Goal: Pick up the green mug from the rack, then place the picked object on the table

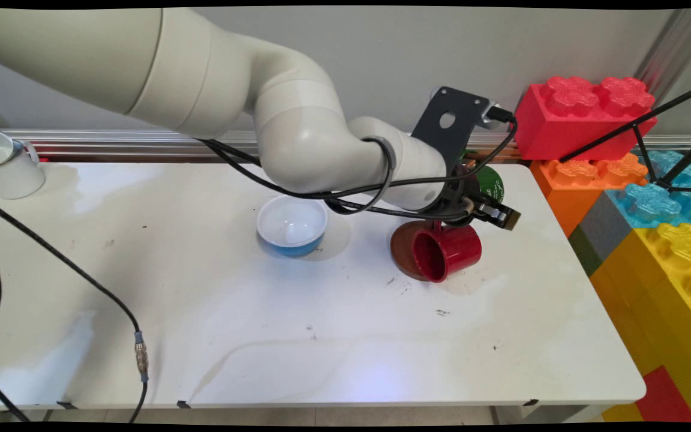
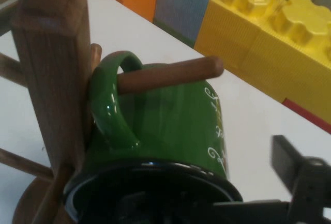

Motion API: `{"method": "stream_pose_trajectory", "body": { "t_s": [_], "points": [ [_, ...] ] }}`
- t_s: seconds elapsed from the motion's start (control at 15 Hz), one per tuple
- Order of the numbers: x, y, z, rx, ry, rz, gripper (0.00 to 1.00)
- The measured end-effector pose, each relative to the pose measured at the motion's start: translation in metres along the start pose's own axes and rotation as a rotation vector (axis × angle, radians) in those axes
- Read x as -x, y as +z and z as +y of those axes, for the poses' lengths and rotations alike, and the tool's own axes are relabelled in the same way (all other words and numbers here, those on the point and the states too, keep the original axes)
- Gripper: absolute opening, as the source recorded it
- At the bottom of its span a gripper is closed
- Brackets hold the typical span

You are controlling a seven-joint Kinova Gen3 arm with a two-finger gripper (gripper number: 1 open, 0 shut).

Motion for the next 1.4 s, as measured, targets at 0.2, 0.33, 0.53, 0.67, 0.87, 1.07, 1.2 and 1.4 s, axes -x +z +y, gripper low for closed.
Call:
{"method": "stream_pose_trajectory", "body": {
  "t_s": [0.2,0.33,0.53,0.67,0.87,1.07,1.2,1.4],
  "points": [
    [0.003,0.001,-0.002,0.0,-0.019,0.004,0.0],
    [0.005,0.001,-0.003,-0.002,-0.031,0.002,0.0],
    [0.011,-0.001,-0.006,-0.003,-0.045,-0.007,0.0],
    [0.015,-0.003,-0.008,-0.002,-0.052,-0.014,0.0],
    [0.019,-0.006,-0.009,0.004,-0.057,-0.018,0.0],
    [0.021,-0.009,-0.01,0.02,-0.063,-0.016,0.0],
    [0.021,-0.011,-0.009,0.035,-0.065,-0.009,0.0],
    [0.018,-0.013,-0.008,0.066,-0.065,0.005,0.0]
  ]
}}
